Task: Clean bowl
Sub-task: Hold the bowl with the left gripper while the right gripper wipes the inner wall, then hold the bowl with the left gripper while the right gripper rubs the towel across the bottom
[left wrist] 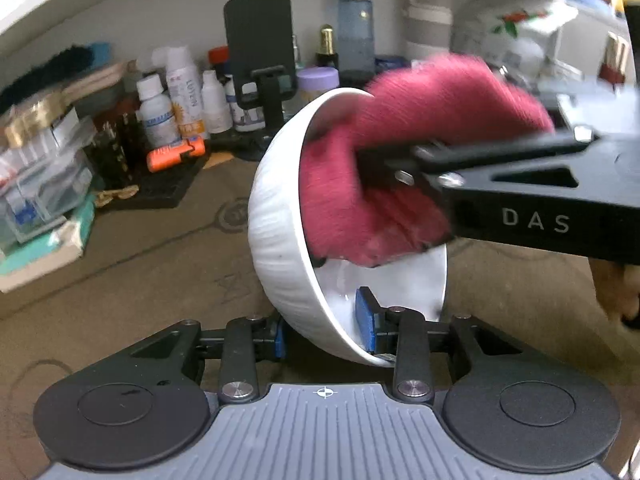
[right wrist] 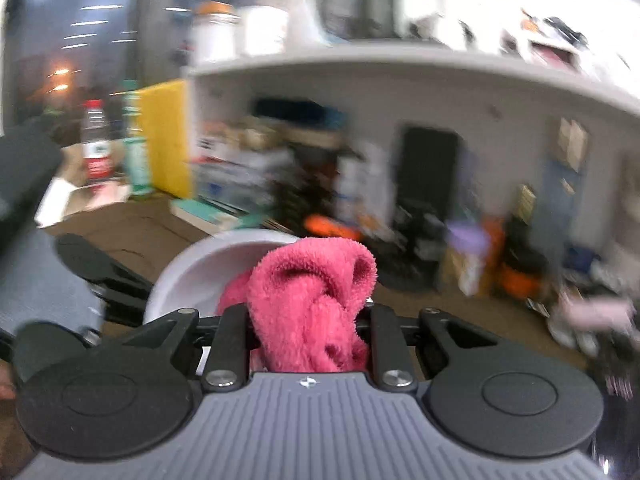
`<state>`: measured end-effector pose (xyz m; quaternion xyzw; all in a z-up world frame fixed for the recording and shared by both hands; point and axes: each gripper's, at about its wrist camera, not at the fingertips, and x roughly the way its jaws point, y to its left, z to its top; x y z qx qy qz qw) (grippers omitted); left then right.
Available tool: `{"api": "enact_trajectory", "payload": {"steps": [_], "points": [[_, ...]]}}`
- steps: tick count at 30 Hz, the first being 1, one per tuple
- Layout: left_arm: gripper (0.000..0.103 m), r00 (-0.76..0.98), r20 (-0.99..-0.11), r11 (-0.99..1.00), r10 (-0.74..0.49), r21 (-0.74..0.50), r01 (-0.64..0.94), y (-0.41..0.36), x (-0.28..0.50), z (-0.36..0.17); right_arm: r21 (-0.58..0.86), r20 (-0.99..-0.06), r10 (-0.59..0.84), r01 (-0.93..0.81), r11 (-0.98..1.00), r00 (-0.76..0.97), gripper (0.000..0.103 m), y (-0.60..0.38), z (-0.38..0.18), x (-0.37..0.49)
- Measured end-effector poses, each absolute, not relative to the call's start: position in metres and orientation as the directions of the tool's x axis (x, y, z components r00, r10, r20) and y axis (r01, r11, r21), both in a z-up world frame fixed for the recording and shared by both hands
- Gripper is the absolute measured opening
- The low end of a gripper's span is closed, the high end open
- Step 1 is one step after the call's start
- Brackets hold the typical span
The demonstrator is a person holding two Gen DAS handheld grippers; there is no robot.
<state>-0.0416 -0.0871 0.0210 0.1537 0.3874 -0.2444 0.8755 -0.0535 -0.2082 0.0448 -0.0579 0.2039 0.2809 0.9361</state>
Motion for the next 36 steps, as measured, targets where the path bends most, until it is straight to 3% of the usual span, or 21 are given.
{"api": "enact_trajectory", "payload": {"steps": [3,6,11,12,17,22,24,26,28,33,36], "points": [[0.036,0.572,-0.770,0.813,-0.282,0.124,0.569,-0.079,-0.042,0.024,0.089,-0.422,0.637,-0.670,0.737,0.645,0.023,-0.199,0.048,-0.059],[0.038,0.567,-0.784,0.794,-0.251,0.169,0.584,-0.071,-0.037,0.027,0.107,-0.419,0.686,-0.718,0.688,0.595,0.022,-0.201,0.049,-0.072],[0.044,0.591,-0.773,0.810,-0.231,0.183,0.556,-0.070,-0.035,0.025,0.065,-0.459,0.510,-0.545,0.836,0.727,0.021,-0.225,0.023,-0.073],[0.052,0.591,-0.764,0.821,-0.257,0.151,0.551,-0.070,-0.036,0.025,0.103,-0.474,0.498,-0.516,0.850,0.726,0.021,-0.233,0.011,-0.070],[0.066,0.653,-0.727,0.893,-0.215,0.125,0.433,-0.081,-0.037,0.016,0.166,-0.489,0.456,-0.434,0.885,0.744,0.022,-0.235,0.001,-0.072],[0.074,0.684,-0.693,0.954,-0.231,-0.023,0.298,-0.073,-0.037,0.005,0.241,-0.491,0.447,-0.376,0.895,0.748,0.022,-0.242,-0.003,-0.072],[0.073,0.694,-0.675,0.956,-0.252,-0.062,0.288,-0.071,-0.037,0.001,0.299,-0.486,0.461,-0.354,0.886,0.742,0.022,-0.249,-0.007,-0.070],[0.062,0.681,-0.671,0.941,-0.293,-0.075,0.331,-0.071,-0.036,0.003,0.337,-0.483,0.469,-0.337,0.879,0.740,0.022,-0.253,-0.010,-0.069],[0.032,0.665,-0.674,0.927,-0.323,-0.084,0.365,-0.072,-0.036,0.005,0.324,-0.480,0.458,-0.334,0.885,0.748,0.022,-0.254,-0.008,-0.069],[0.033,0.632,-0.713,0.898,-0.304,0.006,0.439,-0.087,-0.038,0.015,0.119,-0.451,0.359,-0.344,0.932,0.817,0.021,-0.239,0.008,-0.060],[0.034,0.634,-0.718,0.898,-0.287,0.030,0.440,-0.091,-0.040,0.014,0.123,-0.441,0.387,-0.372,0.920,0.810,0.021,-0.232,0.016,-0.046]]}}
